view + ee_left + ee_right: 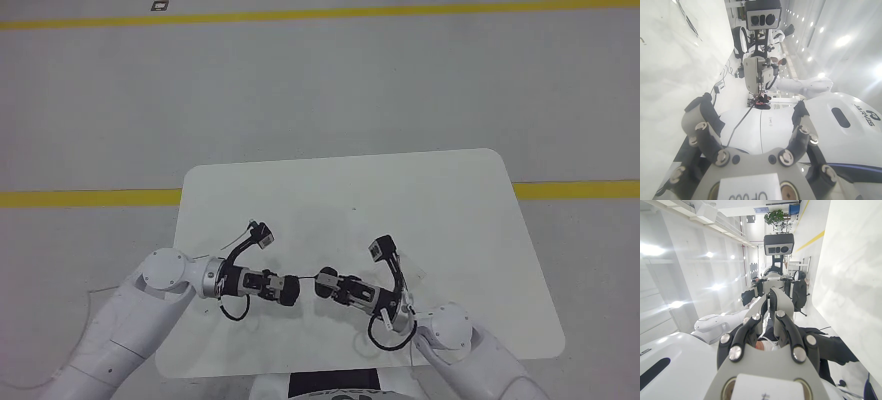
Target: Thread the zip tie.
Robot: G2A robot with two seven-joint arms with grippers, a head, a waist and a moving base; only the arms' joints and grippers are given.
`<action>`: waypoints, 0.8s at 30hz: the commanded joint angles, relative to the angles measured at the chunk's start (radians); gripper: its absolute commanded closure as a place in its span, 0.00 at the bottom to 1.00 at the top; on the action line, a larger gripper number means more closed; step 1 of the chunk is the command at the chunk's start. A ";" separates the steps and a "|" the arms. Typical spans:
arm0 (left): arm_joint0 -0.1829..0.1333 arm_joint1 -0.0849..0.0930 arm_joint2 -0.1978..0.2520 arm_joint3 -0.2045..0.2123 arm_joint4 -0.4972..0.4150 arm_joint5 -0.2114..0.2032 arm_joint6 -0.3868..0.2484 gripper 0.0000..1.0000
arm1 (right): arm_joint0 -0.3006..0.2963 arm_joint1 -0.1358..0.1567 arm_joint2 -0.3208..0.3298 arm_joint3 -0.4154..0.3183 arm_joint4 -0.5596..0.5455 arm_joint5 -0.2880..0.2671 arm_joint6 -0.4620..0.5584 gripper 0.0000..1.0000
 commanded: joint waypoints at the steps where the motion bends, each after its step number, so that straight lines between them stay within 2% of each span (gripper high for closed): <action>1: 0.000 0.001 0.000 0.000 -0.002 -0.002 0.001 0.00 | -0.003 0.000 0.003 -0.003 0.006 -0.009 -0.005 1.00; 7: -0.001 0.003 0.002 0.000 -0.011 -0.009 0.002 0.00 | -0.010 -0.001 0.012 -0.013 0.014 -0.009 -0.015 1.00; 14: -0.002 0.006 0.003 0.001 -0.024 -0.019 0.002 0.00 | -0.008 -0.002 0.001 -0.019 0.016 -0.008 0.023 1.00; 24: -0.003 0.010 0.006 0.002 -0.036 -0.027 -0.002 0.16 | 0.002 -0.004 -0.014 -0.015 0.008 0.004 0.022 1.00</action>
